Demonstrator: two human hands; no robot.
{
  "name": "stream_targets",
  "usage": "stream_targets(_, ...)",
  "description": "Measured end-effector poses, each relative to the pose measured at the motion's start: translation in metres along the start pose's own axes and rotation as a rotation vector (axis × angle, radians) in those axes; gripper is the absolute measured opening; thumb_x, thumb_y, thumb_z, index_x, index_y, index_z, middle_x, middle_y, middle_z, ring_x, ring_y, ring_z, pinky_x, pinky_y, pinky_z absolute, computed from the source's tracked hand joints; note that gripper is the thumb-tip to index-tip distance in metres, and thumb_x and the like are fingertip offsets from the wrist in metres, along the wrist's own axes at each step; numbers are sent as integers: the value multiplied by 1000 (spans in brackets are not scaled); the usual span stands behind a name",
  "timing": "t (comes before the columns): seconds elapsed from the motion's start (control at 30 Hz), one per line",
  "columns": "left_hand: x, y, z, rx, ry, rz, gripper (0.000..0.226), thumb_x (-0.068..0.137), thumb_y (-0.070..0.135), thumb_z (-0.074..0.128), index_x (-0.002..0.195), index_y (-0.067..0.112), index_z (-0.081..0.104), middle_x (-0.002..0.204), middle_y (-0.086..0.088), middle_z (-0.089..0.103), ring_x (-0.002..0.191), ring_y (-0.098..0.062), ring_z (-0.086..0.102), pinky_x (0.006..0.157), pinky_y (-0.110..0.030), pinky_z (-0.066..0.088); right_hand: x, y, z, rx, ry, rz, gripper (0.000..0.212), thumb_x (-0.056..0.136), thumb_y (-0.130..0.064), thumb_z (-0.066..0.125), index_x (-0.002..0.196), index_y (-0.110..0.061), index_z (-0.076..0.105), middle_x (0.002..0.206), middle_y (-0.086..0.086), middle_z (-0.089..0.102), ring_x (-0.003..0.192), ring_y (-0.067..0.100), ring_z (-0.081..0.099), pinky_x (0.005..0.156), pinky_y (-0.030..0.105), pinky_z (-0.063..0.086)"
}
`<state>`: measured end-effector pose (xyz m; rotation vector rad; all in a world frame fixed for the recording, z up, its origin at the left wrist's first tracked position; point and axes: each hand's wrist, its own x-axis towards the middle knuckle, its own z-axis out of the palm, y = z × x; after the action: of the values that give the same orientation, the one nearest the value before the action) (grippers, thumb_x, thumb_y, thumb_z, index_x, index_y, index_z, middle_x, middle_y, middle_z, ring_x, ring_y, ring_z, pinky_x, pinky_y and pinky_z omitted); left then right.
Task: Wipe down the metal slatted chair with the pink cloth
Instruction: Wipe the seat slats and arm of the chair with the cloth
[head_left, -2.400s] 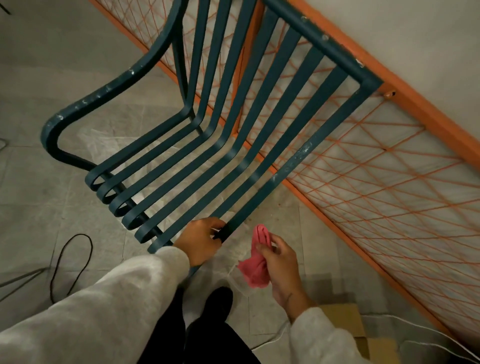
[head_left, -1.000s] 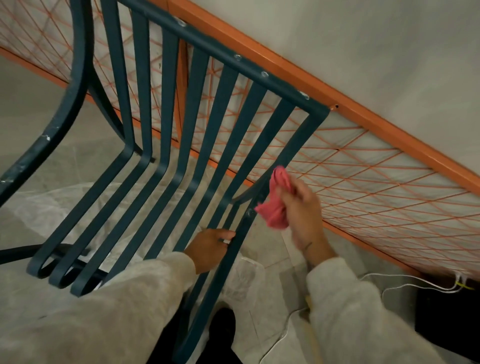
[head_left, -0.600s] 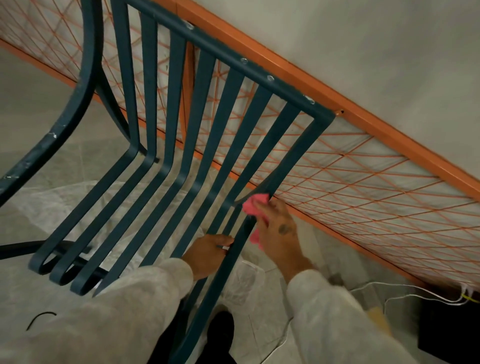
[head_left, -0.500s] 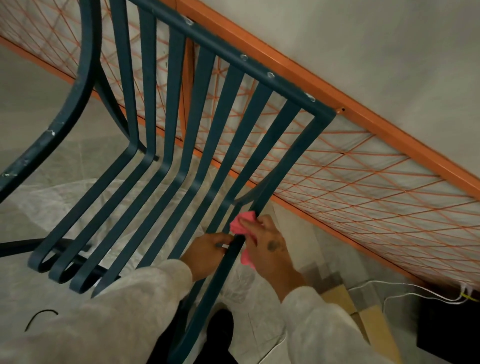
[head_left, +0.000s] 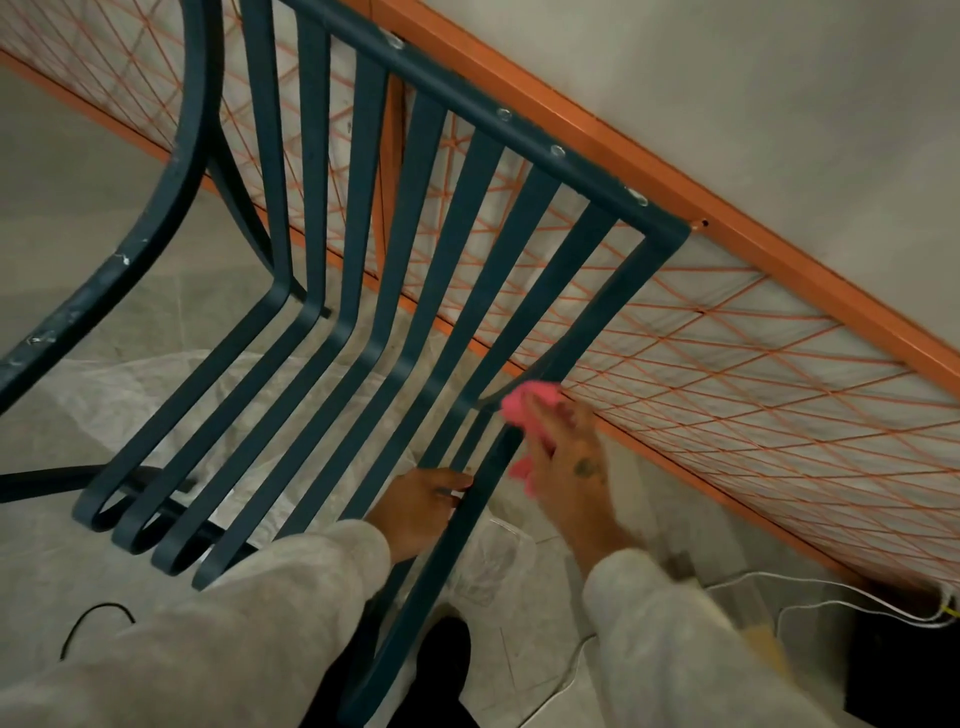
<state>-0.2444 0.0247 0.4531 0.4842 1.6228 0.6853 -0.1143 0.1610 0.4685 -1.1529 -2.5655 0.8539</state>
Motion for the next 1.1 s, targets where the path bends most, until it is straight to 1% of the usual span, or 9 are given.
stream_targets(0.13,4,-3,-1,51,-2,-4,35,90,5,49,113,23,67,120,-3,67,107,-20,64,100,-42,49,-59,-1,37,0,-219,67,49,95,-8,60,134,-36,54,126,-9,44,105,7,53,99,13,46)
stream_targets(0.27,2,-8,-4,22,-11,-44,38,87,1,52,98,35,66,119,-3,67,104,-19,65,97,-40,52,-36,8,13,-18,-287,58,35,95,-14,60,126,-31,62,122,-8,50,96,6,59,85,16,54)
stream_targets(0.37,3,-11,-4,-4,-22,-32,36,91,3,51,102,34,65,123,0,63,112,-21,62,100,-40,50,10,0,-26,79,-167,81,23,98,-21,55,120,-24,60,108,-16,57,82,-8,61,64,9,52)
stream_targets(0.5,3,-15,-4,-22,-24,-30,33,92,6,50,106,33,65,126,0,62,116,-22,60,101,-40,49,55,-13,-52,-89,64,67,40,97,-12,57,130,-34,49,133,6,40,101,12,55,82,9,51)
stream_targets(0.57,2,-16,-4,-24,-36,-26,33,93,6,49,110,29,65,128,0,61,118,-22,59,103,-40,48,59,-8,-49,-219,117,64,43,97,-15,56,138,-24,48,133,5,35,98,4,43,76,-1,42)
stream_targets(0.63,2,-16,-4,-21,-45,-26,33,94,6,48,116,25,64,129,-1,60,119,-24,58,103,-40,48,52,-4,-38,-222,114,96,39,98,-25,50,137,-24,48,124,-6,38,93,-6,37,83,10,45)
stream_targets(0.77,1,-20,-6,19,-58,-45,37,92,1,50,121,21,63,130,-2,59,116,-22,60,103,-39,48,-6,-7,10,-379,-280,20,55,96,-22,58,147,-26,37,138,6,40,118,15,49,105,30,45)
stream_targets(0.87,1,-25,-8,38,-79,-69,42,89,-2,50,121,21,63,127,-1,62,107,-16,63,100,-38,50,-41,-25,29,-394,-459,-31,52,93,-23,64,142,-23,48,136,8,44,114,23,54,101,27,45)
stream_targets(1.1,-7,-29,-12,100,-94,-53,38,95,3,45,122,23,64,132,0,60,113,-18,62,103,-32,47,48,-65,-28,-328,-427,56,33,95,-12,59,126,-22,61,139,2,42,121,21,50,100,30,44)
